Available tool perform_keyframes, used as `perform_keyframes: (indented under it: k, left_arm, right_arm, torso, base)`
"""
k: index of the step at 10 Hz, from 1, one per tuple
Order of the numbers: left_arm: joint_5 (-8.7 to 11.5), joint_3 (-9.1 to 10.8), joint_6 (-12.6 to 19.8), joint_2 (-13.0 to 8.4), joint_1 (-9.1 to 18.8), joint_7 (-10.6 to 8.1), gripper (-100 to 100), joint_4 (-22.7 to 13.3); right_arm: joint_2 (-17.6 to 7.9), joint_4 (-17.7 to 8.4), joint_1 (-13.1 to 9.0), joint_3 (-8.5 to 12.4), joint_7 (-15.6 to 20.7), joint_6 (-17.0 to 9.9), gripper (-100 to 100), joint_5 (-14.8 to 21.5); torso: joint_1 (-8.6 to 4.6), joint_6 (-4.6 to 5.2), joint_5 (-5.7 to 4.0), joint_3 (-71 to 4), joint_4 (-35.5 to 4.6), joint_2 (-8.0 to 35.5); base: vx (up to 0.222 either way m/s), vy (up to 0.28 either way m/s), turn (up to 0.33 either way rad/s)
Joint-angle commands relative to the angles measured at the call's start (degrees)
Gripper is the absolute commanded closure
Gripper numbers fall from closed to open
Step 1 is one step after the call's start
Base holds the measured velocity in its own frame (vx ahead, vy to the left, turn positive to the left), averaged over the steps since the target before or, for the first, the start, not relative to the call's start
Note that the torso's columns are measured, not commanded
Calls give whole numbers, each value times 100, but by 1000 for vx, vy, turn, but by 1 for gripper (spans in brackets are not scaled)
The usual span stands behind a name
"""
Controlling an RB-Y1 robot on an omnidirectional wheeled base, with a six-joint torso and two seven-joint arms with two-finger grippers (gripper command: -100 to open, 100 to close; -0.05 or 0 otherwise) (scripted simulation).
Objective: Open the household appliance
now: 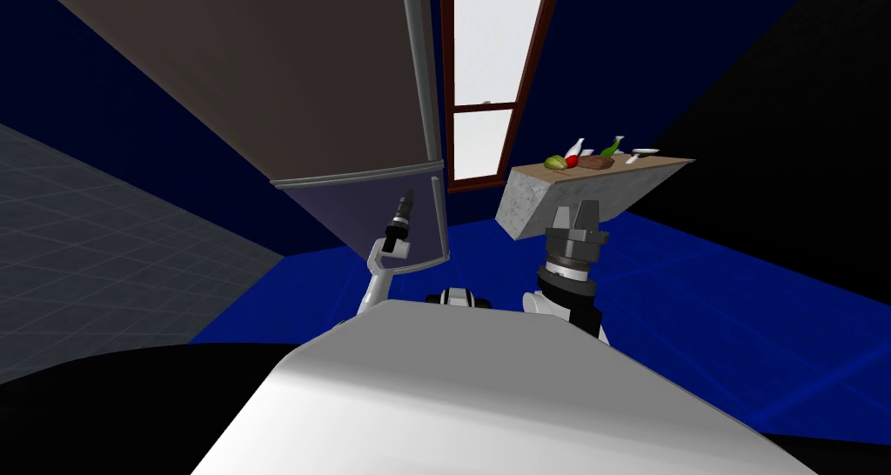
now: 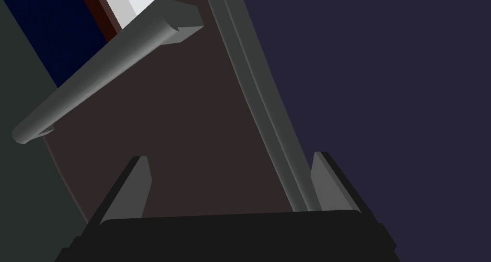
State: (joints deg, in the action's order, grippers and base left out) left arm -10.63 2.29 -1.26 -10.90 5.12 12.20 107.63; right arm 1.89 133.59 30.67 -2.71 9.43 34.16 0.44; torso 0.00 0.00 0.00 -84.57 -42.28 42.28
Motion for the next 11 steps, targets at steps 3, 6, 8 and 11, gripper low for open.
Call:
perform_keyframes:
  k: [3, 6, 8, 11]
  left_arm:
    - [-364, 18, 555, 9, 725, 54, -100, -473]
    - [-514, 26, 764, 22, 1112, 76, -100, -681]
    - [-664, 33, 974, 37, 1420, 98, -100, -896]
    - [-963, 48, 1395, 74, 1914, 139, -100, -1331]
  right_arm:
    - [0, 0, 0, 0, 0, 0, 0, 0]
    - [0, 0, 0, 0, 0, 0, 0, 0]
    - [0, 0, 0, 0, 0, 0, 0, 0]
    - [0, 0, 0, 0, 0, 0, 0, 0]
  torso:
    - [0, -1, 0, 0, 0, 1]
    - [0, 0, 0, 0, 0, 0]
    - [0, 0, 0, 0, 0, 1]
    - [-1, 0, 0, 0, 0, 1]
  base:
    - [0, -2, 2]
    - [1, -2, 0]
    - [1, -5, 4]
    - [1, -4, 2]
